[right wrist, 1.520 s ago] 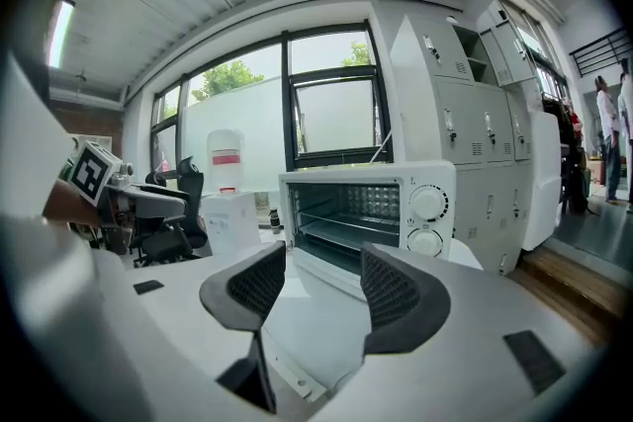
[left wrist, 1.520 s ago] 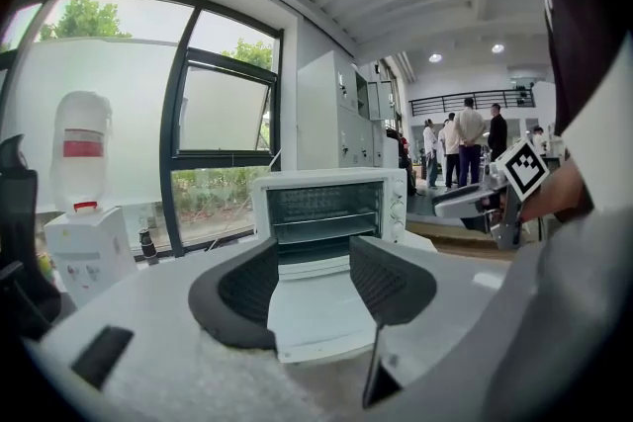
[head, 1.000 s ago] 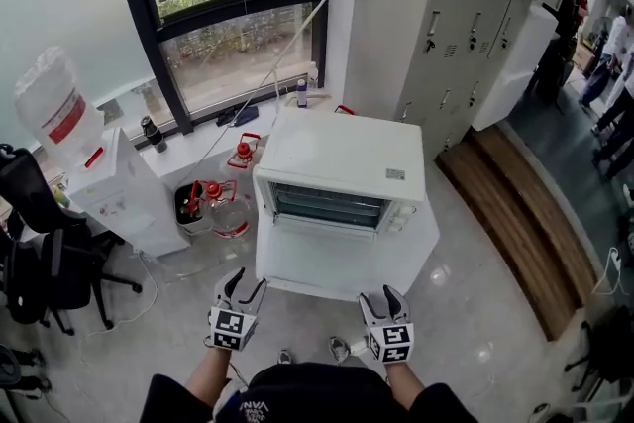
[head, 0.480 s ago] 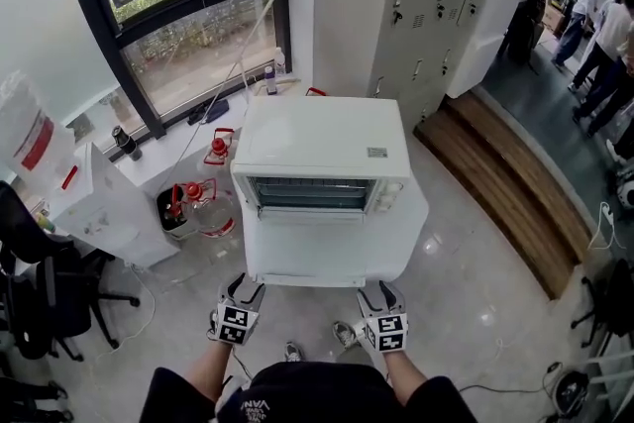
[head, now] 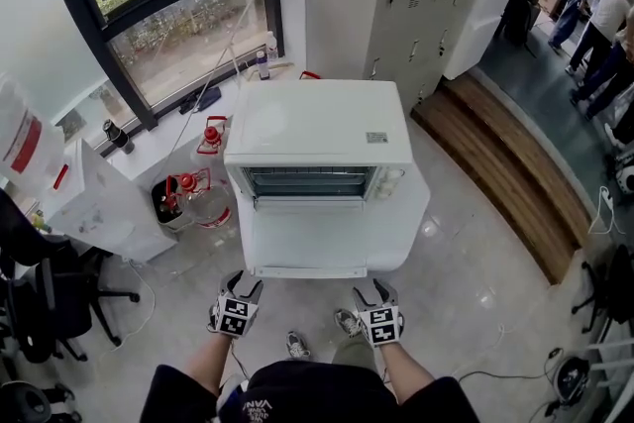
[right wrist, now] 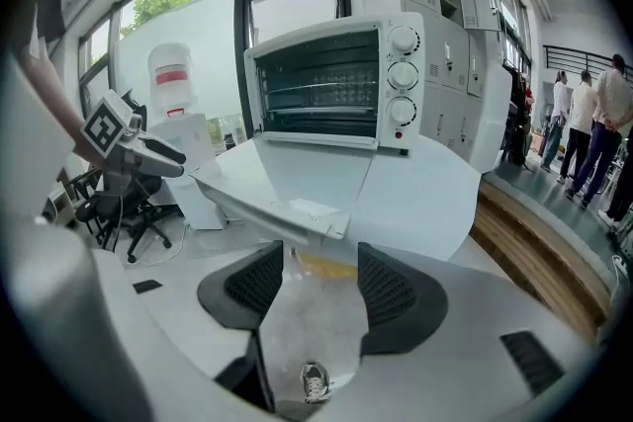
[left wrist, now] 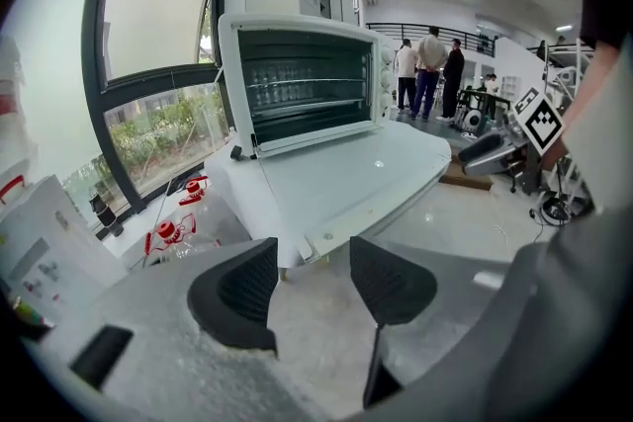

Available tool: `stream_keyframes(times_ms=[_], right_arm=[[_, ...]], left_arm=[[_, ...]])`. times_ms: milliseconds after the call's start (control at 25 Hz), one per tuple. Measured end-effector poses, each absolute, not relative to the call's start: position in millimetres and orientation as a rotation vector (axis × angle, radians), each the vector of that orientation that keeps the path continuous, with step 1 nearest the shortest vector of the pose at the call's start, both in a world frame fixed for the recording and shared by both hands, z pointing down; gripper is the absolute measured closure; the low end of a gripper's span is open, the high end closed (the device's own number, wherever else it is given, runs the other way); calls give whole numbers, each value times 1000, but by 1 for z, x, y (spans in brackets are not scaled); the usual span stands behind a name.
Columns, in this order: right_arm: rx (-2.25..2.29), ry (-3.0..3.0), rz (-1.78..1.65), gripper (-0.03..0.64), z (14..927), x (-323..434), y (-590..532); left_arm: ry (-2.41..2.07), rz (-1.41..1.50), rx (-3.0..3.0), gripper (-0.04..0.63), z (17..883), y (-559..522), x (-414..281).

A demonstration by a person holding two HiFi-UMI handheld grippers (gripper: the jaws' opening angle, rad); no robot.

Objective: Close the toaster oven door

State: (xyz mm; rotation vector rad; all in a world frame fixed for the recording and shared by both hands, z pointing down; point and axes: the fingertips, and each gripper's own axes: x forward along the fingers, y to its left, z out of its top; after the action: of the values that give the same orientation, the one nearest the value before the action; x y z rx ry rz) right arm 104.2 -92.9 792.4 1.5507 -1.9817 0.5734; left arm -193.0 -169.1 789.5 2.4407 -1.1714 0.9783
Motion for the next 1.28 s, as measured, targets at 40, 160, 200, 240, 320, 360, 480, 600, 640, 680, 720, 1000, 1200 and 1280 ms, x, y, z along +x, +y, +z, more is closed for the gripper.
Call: stream_keyframes(times_ms=[40, 160, 200, 240, 320, 360, 480, 600, 640, 680, 720, 1000, 1200, 1280], right_arm=[[1551, -1974, 582, 377, 797, 104, -92], [1553, -1965, 608, 380, 804, 104, -96], [1552, -1966, 610, 382, 805, 104, -98], [1551, -1965, 609, 382, 805, 104, -101], [1552, -1964, 602, 385, 806, 106, -108], [1554, -1965, 599, 385, 805, 106, -110], [1547, -1972, 598, 387, 804, 104, -116], [1528, -1984, 592, 396, 804, 99, -119], [1524, -1988, 591, 397, 804, 98, -120], [1522, -1991, 593, 399, 805, 97, -121], [1521, -1992, 598, 399, 805, 97, -121], [1538, -1997, 636, 414, 810, 96, -122], [1567, -2000, 666, 417, 807, 95, -123], [1579, -2004, 676, 417, 806, 95, -124]], left_arm=[[-1167, 981, 2429, 370, 793, -168, -193], [-1177, 972, 2403, 353, 801, -169, -194], [-1182, 968, 2392, 351, 802, -170, -194], [-1187, 965, 2379, 350, 804, -171, -194], [-1192, 961, 2358, 348, 808, -173, -193], [-1194, 958, 2355, 348, 811, -174, -193], [-1195, 964, 2347, 348, 808, -176, -192], [-1191, 965, 2339, 348, 809, -177, -191], [-1190, 963, 2338, 348, 810, -177, -190], [-1189, 962, 2337, 348, 810, -177, -190], [-1189, 962, 2336, 350, 810, -177, -189], [-1207, 948, 2304, 350, 812, -176, -189], [-1222, 913, 2275, 350, 813, -175, -189], [-1227, 896, 2266, 350, 814, -174, -188]])
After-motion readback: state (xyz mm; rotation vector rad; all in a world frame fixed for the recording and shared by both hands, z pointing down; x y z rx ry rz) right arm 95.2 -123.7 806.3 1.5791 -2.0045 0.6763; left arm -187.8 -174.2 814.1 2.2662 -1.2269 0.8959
